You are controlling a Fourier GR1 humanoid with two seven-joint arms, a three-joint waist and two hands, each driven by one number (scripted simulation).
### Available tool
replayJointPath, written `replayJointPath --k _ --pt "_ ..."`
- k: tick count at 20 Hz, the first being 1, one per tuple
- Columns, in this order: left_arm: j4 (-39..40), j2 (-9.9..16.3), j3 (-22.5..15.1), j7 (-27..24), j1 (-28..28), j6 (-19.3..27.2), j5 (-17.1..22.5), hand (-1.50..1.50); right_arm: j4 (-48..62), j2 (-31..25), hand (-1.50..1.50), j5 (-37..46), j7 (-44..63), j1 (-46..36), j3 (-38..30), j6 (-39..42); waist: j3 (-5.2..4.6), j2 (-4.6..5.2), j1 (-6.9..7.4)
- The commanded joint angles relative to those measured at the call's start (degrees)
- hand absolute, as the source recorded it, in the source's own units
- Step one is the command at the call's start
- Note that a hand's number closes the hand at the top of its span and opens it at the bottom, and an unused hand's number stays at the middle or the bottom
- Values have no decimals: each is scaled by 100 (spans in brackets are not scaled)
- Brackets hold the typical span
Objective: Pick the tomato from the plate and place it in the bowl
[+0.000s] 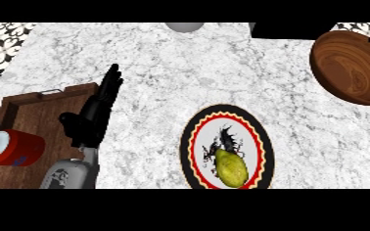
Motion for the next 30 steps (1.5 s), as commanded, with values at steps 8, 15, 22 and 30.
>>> replayJointPath --k 8,15,22,30 --pt "111 89 198 14 -143 -250 158 0 3669 373 150 965 -2021 -1096 -145 -566 8 52 87" --pt "270 -155 -3 -99 -226 -79 -58 0 4672 305 -150 695 -2589 -1237 -292 833 21 96 110" --pt "56 -7 142 53 -167 -159 25 0 5120 287 -150 262 -3727 -1333 -840 1224 26 79 103" --pt "-1 -141 -33 -24 113 -82 -128 0 5519 -132 -150 -428 -3600 -1732 -1647 1669 20 58 83"
